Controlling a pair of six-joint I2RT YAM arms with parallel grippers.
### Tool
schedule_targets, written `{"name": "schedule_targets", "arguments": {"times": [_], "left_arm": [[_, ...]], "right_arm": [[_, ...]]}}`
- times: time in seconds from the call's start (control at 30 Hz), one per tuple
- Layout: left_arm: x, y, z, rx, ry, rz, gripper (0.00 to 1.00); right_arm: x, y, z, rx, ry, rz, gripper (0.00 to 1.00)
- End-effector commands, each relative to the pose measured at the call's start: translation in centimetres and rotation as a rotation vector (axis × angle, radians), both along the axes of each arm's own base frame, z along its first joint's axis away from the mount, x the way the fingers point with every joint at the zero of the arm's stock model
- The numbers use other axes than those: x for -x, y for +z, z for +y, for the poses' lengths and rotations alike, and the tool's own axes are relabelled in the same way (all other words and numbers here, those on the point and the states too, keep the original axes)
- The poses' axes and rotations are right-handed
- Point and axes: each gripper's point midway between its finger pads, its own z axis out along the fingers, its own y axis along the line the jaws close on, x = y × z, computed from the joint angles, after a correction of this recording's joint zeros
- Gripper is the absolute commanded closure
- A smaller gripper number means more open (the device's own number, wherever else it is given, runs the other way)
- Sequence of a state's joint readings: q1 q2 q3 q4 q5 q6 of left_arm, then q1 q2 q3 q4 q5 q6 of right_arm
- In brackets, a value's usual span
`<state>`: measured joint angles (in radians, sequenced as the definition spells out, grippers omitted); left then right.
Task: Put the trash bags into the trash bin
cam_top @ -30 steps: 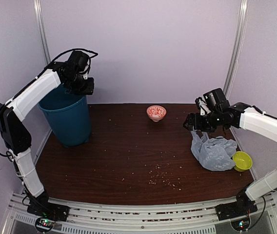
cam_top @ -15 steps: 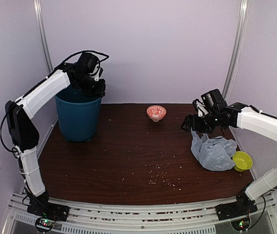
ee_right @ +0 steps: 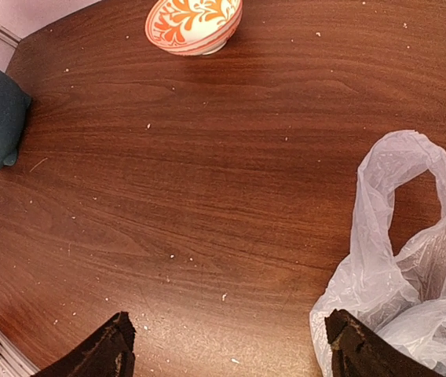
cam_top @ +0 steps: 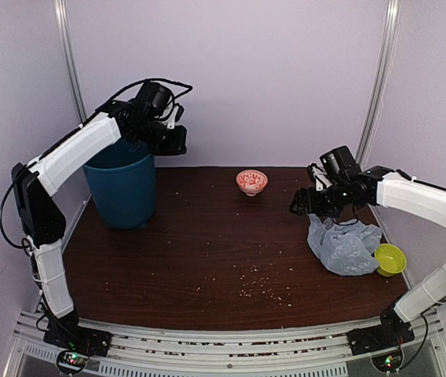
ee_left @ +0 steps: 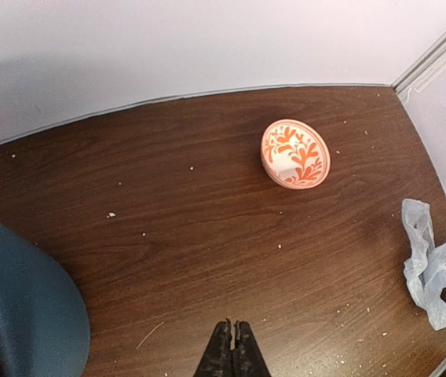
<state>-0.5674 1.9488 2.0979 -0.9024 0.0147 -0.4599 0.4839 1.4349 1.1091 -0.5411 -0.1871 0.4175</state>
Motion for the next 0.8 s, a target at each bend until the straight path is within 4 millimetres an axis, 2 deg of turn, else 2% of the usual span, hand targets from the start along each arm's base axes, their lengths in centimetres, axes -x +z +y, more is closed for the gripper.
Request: {"name": "schedule_targets", "arguments": {"times": [0.0, 0.07, 0.17, 0.23, 0.27, 0.3, 0.33, 0.37, 0.43, 0.53, 0.6, 0.77], "left_arm": [[-0.7, 2.6, -1.2, 0.035, -0.026, -0.091, 1.0], [-0.6, 3.4, -0.6, 0.005, -0.02, -0.105, 1.0], [0.4, 7.1, -0.2, 0.027, -0.053, -0.184, 1.0], [0.7, 8.9, 1.7, -0.018, 0.008, -0.228, 1.0], [0.9, 9.7, 3.1, -0.051, 0.047, -0.251, 0.89], [1.0, 9.9, 4.5, -0.1, 0.094, -0.261, 0.7], [1.1, 9.8, 6.0, -0.147, 0.141, -0.264, 0.55], [1.0, 9.4, 7.7, -0.19, 0.187, -0.258, 0.46], [0.9, 8.4, 10.5, -0.231, 0.26, -0.225, 0.37], [0.8, 5.9, 13.6, -0.251, 0.329, -0.139, 0.35], [0.9, 4.7, 14.7, -0.281, 0.349, -0.105, 0.35], [0.1, 2.5, 14.7, -0.32, 0.326, -0.071, 0.36]], "right_arm": [[-0.9, 1.0, 0.9, -0.031, 0.015, -0.028, 0.15], [-0.9, 0.9, 1.0, -0.037, 0.014, -0.022, 0.15], [-0.9, 0.8, 1.1, -0.048, 0.013, -0.022, 0.15], [-0.8, 0.5, 1.2, -0.053, 0.012, -0.018, 0.15], [-0.8, 0.4, 1.2, -0.056, 0.013, -0.015, 0.15], [-0.8, 0.2, 1.3, -0.057, 0.016, -0.009, 0.15], [-0.8, 0.1, 1.4, -0.057, 0.018, -0.003, 0.15], [-0.8, 0.0, 1.4, -0.058, 0.019, 0.002, 0.15], [-0.9, 0.0, 1.6, -0.062, 0.021, 0.004, 0.16], [-1.0, 0.5, 2.0, -0.083, 0.03, -0.003, 0.17], [-1.2, 1.1, 2.2, -0.092, 0.038, -0.011, 0.18], [-1.1, 0.0, 2.6, -0.085, 0.046, 0.038, 0.17]]}}
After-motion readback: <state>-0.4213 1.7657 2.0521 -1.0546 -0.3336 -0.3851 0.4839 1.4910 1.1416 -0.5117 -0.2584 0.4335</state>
